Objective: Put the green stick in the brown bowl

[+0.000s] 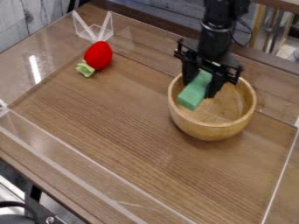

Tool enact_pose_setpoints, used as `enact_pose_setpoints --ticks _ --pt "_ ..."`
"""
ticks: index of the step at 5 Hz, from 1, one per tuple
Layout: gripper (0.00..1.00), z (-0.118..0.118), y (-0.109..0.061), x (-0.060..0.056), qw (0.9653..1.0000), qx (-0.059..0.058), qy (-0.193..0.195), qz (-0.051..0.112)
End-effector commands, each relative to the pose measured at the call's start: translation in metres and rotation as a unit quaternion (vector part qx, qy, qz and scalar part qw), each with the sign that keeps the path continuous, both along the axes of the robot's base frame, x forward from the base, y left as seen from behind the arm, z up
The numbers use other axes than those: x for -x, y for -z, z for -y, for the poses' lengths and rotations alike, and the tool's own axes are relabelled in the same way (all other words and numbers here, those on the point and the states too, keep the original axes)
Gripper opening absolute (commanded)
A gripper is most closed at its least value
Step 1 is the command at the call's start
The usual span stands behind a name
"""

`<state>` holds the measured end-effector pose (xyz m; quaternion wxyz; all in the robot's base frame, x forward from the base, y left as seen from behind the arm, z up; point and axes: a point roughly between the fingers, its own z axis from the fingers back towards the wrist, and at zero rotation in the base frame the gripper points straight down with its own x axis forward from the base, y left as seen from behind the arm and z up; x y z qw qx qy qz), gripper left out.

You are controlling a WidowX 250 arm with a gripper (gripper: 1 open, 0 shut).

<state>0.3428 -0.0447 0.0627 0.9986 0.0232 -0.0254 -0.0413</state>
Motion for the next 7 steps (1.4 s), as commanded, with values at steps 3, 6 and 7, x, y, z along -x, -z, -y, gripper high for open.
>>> enact_pose_setpoints --ticks 3,6,7 --pt "0.00 -0.005 -0.007 0.001 0.9993 0.007 -0.021 0.031" --pt "0.00 -0.006 0.000 0.012 0.9991 0.010 -0.016 0.038" --pt "0.00 -0.005 0.006 0.007 0.9987 0.011 -0.030 0.039"
